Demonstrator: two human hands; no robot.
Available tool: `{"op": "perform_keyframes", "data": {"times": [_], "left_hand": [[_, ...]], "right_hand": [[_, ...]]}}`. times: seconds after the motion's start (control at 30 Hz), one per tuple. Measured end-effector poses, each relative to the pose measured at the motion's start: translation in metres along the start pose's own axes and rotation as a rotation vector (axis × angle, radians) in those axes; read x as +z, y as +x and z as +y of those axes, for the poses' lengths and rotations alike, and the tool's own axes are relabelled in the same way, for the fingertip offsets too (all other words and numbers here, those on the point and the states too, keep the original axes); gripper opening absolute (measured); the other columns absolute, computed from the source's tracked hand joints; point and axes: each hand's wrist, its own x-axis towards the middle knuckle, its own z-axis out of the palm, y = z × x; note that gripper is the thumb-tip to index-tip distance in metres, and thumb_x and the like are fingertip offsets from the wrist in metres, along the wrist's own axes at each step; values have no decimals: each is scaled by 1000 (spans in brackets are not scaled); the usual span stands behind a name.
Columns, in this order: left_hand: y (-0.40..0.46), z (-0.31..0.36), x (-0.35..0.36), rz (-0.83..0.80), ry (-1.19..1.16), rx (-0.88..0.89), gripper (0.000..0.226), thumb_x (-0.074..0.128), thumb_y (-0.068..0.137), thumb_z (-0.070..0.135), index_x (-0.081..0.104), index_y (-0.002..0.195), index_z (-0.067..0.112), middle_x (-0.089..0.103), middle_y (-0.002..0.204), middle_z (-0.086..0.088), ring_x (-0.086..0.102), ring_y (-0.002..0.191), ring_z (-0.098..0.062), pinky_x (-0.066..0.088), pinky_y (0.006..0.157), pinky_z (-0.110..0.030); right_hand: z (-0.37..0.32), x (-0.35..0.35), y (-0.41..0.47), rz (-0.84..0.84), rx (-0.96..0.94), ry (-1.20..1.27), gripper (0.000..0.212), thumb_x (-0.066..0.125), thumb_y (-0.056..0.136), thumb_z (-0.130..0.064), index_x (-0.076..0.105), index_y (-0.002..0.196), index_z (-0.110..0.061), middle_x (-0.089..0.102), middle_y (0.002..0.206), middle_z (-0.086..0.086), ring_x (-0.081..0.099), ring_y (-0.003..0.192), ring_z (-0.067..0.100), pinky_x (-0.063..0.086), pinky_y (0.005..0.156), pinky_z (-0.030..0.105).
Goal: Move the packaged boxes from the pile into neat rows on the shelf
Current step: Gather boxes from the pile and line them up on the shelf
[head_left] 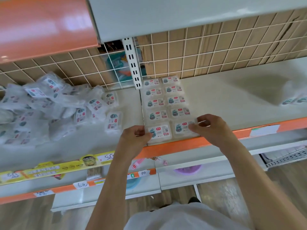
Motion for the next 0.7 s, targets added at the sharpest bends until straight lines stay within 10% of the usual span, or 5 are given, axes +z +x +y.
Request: {"op": "perform_keyframes", "data": {"times": [0.4,0.53,0.7], "left_hand": [[13,-2,5,9,-5,-33,21,77,82,31,70,102,29,75,93,11,73,87,-12,59,89,-41],[14,-4,7,32,-14,-34,22,77,82,30,72,103,26,74,92,9,74,85,-14,59,89,-41],[13,-4,9,59,30,-12,23,76,84,30,71,106,24,72,95,10,72,85,-13,59,86,-36]], "right_hand": [[8,5,-3,106,-99,-140,29,74,87,-34,73,107,-12,73,90,12,60,70,19,43,56,13],[6,8,-3,133,-135,-146,38,74,87,-30,70,102,4,70,93,24,65,87,40,54,77,44],[4,9,-4,143,-146,-144,37,74,87,-29,70,102,5,70,93,25,65,89,41,54,80,47]]}}
